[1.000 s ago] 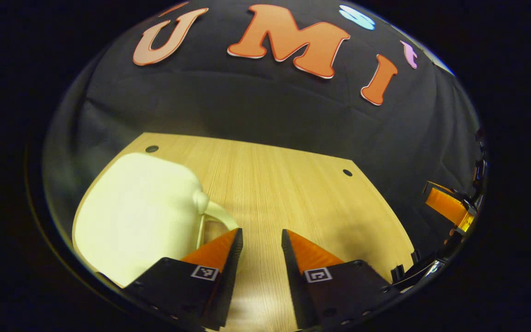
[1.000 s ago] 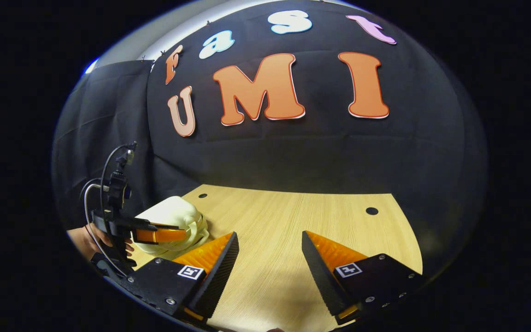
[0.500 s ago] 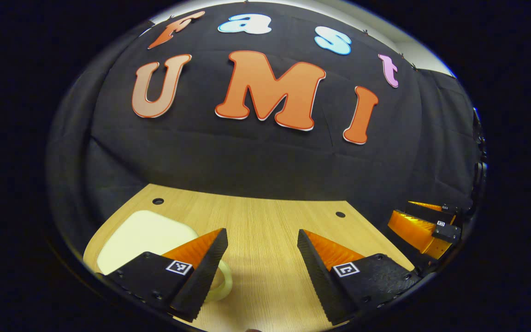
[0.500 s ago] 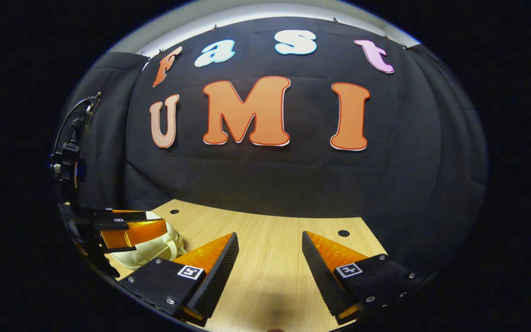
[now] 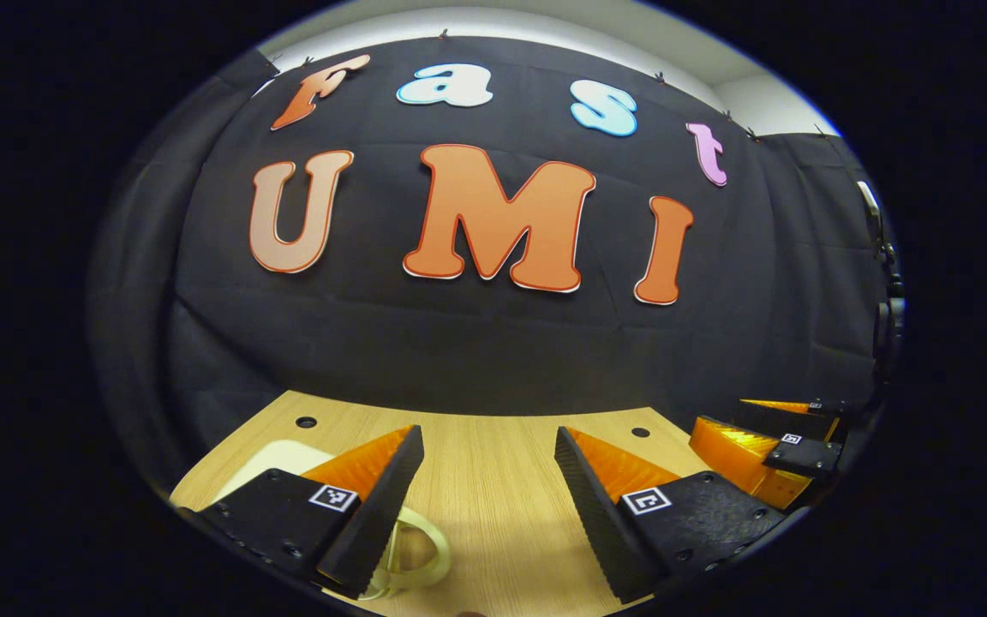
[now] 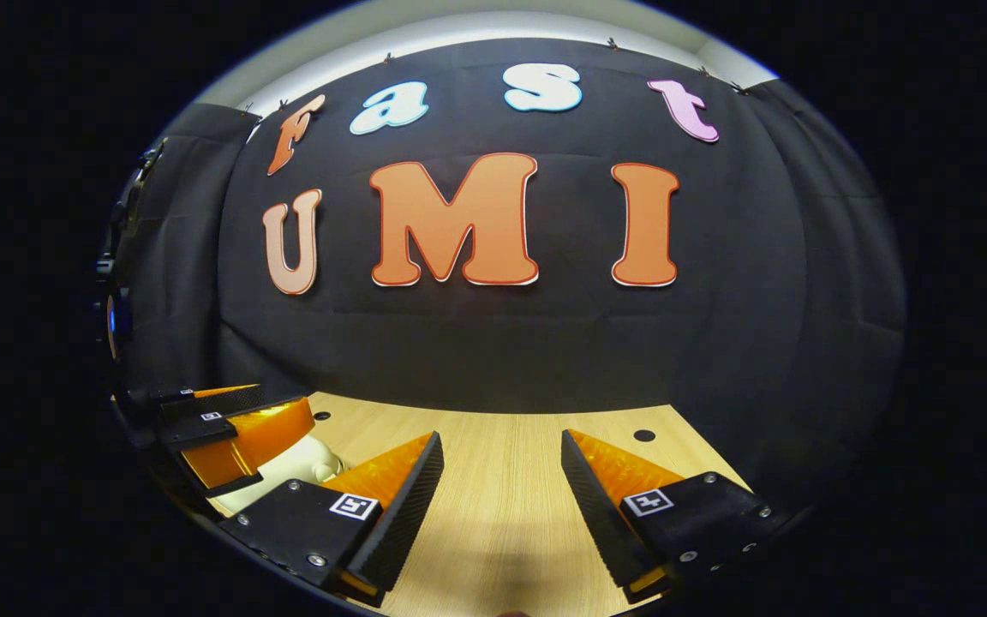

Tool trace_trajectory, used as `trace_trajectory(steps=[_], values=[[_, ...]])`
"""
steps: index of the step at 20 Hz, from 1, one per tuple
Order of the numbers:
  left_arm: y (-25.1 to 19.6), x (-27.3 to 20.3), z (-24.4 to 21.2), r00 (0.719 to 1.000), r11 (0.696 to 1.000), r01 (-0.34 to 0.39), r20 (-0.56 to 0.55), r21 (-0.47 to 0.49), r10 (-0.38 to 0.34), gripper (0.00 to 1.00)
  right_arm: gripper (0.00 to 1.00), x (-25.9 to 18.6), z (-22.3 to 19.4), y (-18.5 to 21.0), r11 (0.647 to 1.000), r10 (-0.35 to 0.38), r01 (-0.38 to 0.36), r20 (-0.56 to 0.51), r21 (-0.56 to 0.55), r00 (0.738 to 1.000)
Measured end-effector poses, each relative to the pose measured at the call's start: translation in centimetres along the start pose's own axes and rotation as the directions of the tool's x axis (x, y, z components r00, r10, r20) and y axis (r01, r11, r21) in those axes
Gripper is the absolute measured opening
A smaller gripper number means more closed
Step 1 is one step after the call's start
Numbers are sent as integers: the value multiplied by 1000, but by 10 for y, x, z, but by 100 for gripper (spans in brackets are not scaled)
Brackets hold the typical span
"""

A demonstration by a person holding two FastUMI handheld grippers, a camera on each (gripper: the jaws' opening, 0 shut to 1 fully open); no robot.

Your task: First open the suitcase, pack the skin care products into it, and then close the suitcase.

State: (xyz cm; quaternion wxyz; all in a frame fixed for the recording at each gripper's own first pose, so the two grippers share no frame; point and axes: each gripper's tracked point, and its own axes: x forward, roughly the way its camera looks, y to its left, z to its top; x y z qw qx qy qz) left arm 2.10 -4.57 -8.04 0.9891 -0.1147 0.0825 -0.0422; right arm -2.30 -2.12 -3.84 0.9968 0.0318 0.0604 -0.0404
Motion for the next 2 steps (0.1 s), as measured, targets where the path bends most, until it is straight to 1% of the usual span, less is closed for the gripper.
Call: trace_trajectory(steps=[1,2], values=[[-6,-1,-1,1000,1000,25,4,-16,-25,96,89,-1,2,0,1000,-2,2,2,-1,1000],[-6,0,0,1000,999,28,7,-15,-28,96,89,-2,2,1,1000,-3,3,5,-2,1000]])
